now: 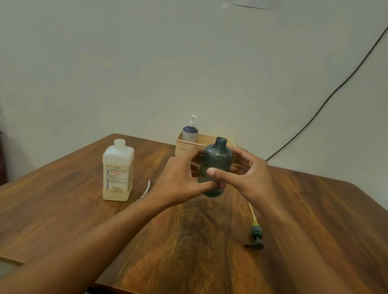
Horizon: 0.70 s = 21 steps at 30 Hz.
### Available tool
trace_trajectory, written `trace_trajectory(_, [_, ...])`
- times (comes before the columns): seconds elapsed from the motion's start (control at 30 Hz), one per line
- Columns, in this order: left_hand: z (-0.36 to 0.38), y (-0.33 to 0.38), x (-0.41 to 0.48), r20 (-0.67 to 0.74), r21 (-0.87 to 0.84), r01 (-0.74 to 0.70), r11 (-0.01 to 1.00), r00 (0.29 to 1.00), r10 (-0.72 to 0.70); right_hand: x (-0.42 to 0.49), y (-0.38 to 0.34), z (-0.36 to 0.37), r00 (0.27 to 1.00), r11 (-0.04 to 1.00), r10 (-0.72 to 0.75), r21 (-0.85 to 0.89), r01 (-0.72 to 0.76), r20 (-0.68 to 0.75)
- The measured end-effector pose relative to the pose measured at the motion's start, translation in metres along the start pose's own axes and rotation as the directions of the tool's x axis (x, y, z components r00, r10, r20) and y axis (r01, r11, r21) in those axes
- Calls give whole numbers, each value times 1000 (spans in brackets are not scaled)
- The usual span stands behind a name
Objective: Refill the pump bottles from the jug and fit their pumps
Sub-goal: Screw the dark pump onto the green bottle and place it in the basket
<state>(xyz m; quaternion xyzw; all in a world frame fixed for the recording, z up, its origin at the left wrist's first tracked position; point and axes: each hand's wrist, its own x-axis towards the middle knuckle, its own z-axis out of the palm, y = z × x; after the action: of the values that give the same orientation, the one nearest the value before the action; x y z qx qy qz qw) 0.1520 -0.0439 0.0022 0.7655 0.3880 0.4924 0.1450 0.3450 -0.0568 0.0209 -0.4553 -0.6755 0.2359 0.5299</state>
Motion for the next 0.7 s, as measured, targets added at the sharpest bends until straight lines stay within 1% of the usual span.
trace_trajectory(0.1, [2, 1, -1, -22, -16, 1, 1000, 1000, -1, 0, 1, -2, 999, 999, 13, 29, -14, 35])
trace_trajectory(0.2, [4, 1, -3, -26, -32, 12, 999, 1000, -13, -1, 4, -8, 994, 999, 20, 29, -23, 103])
trace_trajectory(0.33, [6, -2, -5, -21, -57, 40, 998, 999, -41, 0, 6, -33, 972, 996, 0, -91, 22, 236])
trace_trajectory(0.4, [6, -4, -6, -21, -57, 51, 997, 998, -52, -1, 14, -49, 970, 978, -30, -192, 77, 241])
trace_trajectory(0.43, [7, -4, -7, -20, -58, 56, 997, 998, -57, -2, 20, -57, 967, 945, -53, -300, 128, 247])
trace_trajectory(0.47, [7, -5, -7, -17, -58, 59, 997, 998, -60, -3, 27, -64, 957, 876, -72, -441, 196, 282])
trace_trajectory(0.5, [8, -6, -7, -15, -58, 62, 996, 998, -63, -5, 35, -70, 933, 765, -73, -580, 279, 353])
trace_trajectory(0.53, [8, -6, -8, -12, -58, 64, 996, 998, -65, -8, 44, -75, 896, 648, -37, -672, 359, 443])
trace_trajectory(0.57, [9, -7, -8, -10, -60, 65, 996, 998, -66, -13, 52, -79, 853, 566, 26, -711, 417, 521])
trace_trajectory(0.6, [10, -8, -9, -9, -60, 67, 996, 998, -67, -17, 60, -82, 812, 530, 93, -719, 450, 577])
trace_trajectory(0.63, [11, -8, -10, -8, -58, 69, 996, 998, -70, -22, 67, -86, 775, 526, 143, -710, 467, 616])
trace_trajectory(0.7, [12, -10, -11, -13, -55, 75, 996, 997, -76, -28, 76, -92, 724, 554, 186, -679, 481, 664])
